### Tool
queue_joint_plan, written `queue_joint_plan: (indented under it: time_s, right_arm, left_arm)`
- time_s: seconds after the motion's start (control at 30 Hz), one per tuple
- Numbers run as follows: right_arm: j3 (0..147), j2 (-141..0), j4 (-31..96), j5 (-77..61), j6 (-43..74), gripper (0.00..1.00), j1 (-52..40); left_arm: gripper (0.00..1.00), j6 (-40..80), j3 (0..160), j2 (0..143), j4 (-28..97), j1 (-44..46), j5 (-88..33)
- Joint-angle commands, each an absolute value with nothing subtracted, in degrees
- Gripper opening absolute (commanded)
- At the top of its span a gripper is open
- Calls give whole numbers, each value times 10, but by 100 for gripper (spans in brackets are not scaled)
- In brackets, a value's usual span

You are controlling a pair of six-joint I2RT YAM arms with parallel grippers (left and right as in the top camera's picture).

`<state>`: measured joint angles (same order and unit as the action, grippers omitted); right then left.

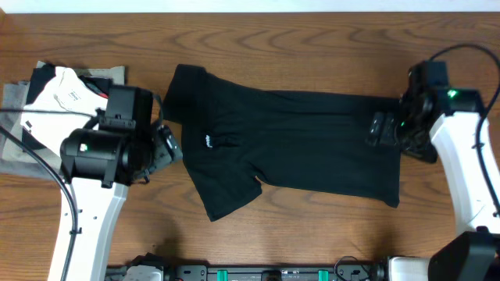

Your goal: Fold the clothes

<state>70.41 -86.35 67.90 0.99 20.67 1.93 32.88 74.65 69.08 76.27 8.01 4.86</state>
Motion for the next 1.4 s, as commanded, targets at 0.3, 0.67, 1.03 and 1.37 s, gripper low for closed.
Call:
queue_joint_plan:
  time_s: [0.3, 0.67, 1.03, 1.37]
  right_arm:
    - [573, -742, 591, 28, 291, 99, 7]
    - [573, -744, 554, 26, 309, 93, 7]
    - [573, -744, 546, 26, 308, 92, 7]
    - [573, -744, 550, 26, 308, 91, 7]
  left_arm:
    - [98, 486, 495, 660, 625, 78, -122]
    - [98, 575, 378, 662, 495, 123, -145]
    - [98, 645, 340, 733, 422, 212, -116]
    - [96, 641, 340, 841, 384, 227, -146]
